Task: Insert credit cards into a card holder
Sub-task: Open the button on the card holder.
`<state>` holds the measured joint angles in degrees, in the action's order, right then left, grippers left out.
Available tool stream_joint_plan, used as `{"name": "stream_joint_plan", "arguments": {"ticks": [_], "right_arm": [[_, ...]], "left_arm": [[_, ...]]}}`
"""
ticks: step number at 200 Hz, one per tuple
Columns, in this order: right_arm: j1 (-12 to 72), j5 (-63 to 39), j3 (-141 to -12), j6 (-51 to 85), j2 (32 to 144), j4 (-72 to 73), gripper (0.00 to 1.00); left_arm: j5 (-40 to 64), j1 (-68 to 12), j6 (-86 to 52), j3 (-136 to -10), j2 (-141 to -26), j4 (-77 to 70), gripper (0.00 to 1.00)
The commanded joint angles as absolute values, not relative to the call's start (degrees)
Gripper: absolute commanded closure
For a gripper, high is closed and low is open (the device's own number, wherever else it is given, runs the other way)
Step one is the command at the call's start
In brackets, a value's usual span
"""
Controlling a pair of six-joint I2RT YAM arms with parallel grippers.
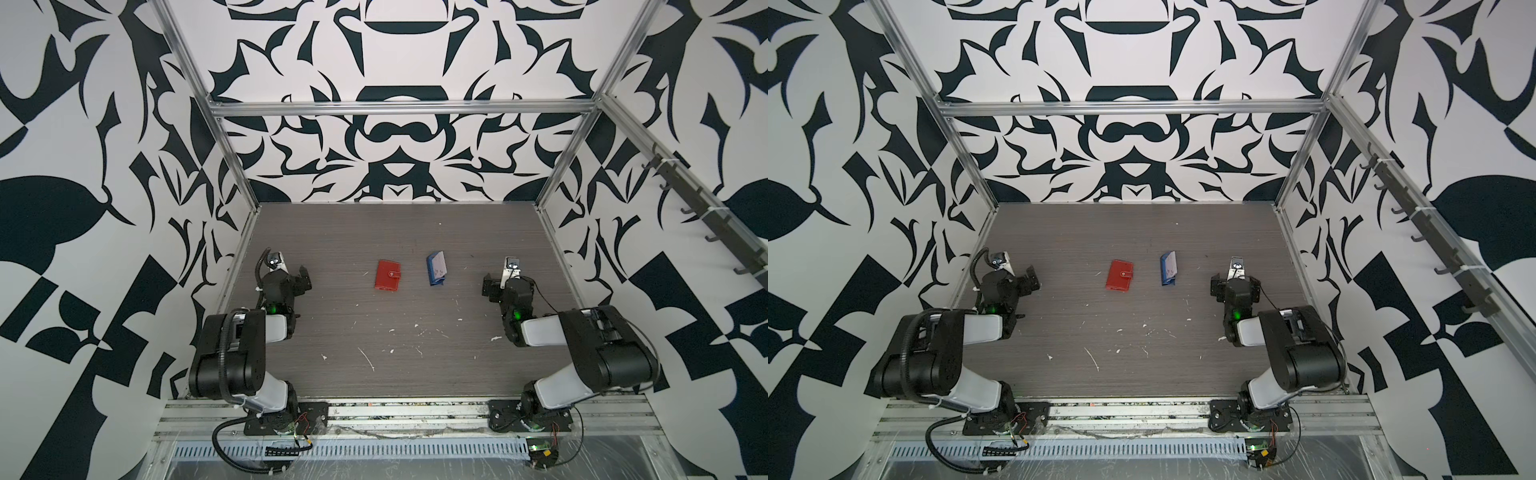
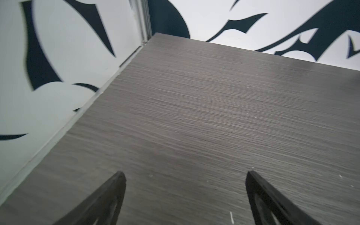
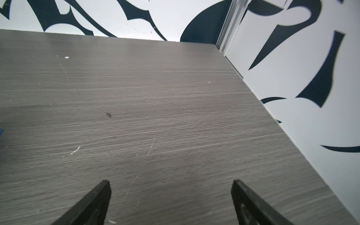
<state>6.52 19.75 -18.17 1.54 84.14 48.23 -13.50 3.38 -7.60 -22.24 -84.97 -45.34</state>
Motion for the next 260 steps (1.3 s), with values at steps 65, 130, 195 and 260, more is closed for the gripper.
{"name": "stream_joint_plan", "arguments": {"ticks": [65,130,195,260], "right_arm": [[8.7,5.0,-46.4,14.9,71.2,-7.5,0.03],[27.4,-0.8,-65.1,13.7,86.1,-19.0,0.24],[35.9,-3.1,-82.2,17.9,106.4,-21.7,0.52],[37.7,-5.9,-94.4,20.6,120.3,-25.2,0.68]], "left_arm": [[-2.2,3.1,-30.4,-39.8,-69.0,1.3,0.00],[21.1,-8.0,-34.3,-49.5,-85.3,7.6,0.21],[28.2,-13.9,-35.4,-58.2,-101.3,4.7,0.36],[32.3,-15.3,-36.0,-64.8,-111.9,4.7,0.48]]}}
